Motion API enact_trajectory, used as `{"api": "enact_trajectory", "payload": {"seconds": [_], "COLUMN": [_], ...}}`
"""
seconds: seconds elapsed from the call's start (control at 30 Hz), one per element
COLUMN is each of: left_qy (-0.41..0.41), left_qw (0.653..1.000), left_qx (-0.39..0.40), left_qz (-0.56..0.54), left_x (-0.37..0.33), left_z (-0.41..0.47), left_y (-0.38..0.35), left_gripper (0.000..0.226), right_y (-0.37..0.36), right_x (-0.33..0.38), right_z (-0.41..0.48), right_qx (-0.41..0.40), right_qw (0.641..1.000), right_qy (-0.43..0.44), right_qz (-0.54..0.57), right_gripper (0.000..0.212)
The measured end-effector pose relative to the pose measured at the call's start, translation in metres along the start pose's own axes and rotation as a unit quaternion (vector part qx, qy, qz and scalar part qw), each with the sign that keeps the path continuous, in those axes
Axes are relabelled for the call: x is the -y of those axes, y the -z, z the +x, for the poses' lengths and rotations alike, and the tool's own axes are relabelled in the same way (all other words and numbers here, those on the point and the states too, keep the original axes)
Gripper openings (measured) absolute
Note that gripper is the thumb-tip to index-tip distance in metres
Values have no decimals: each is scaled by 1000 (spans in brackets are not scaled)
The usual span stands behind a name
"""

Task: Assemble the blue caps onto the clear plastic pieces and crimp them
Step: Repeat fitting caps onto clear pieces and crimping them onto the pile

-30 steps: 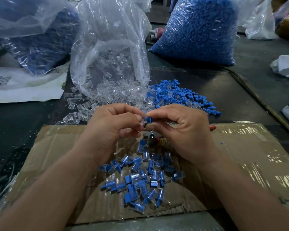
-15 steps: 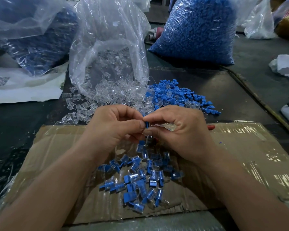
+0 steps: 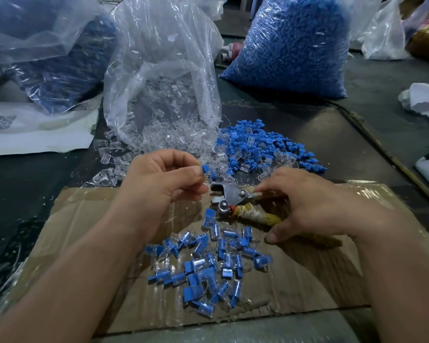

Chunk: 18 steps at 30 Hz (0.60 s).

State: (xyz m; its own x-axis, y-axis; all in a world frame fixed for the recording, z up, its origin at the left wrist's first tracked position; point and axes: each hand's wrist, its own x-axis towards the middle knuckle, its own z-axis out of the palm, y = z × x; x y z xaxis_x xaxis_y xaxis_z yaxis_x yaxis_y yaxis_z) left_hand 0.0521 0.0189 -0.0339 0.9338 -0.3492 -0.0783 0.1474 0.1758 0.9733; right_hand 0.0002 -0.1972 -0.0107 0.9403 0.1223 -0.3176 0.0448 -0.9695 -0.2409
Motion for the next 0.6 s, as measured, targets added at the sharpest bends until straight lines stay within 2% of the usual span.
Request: {"api": "enact_trajectory", "payload": {"seconds": [0.23, 0.43, 0.6], "left_qy": [-2, -22, -39], "left_qw": [1000, 1000, 999], "left_qx": [-1, -8, -19], "left_qz": [-18, -15, -9], "left_x": [3, 3, 3], "left_z": [2, 2, 1], "left_y": [1, 2, 0], "left_gripper": [9, 10, 11], "right_y": [-4, -9, -8], "right_x": [13, 10, 16], "right_z": [5, 9, 9], "right_qx": [-79, -159, -273], "right_qw": [996, 986, 962], "right_qy": [-10, -30, 14], "right_qz": [-38, -35, -17], "right_gripper": [17, 14, 13]}}
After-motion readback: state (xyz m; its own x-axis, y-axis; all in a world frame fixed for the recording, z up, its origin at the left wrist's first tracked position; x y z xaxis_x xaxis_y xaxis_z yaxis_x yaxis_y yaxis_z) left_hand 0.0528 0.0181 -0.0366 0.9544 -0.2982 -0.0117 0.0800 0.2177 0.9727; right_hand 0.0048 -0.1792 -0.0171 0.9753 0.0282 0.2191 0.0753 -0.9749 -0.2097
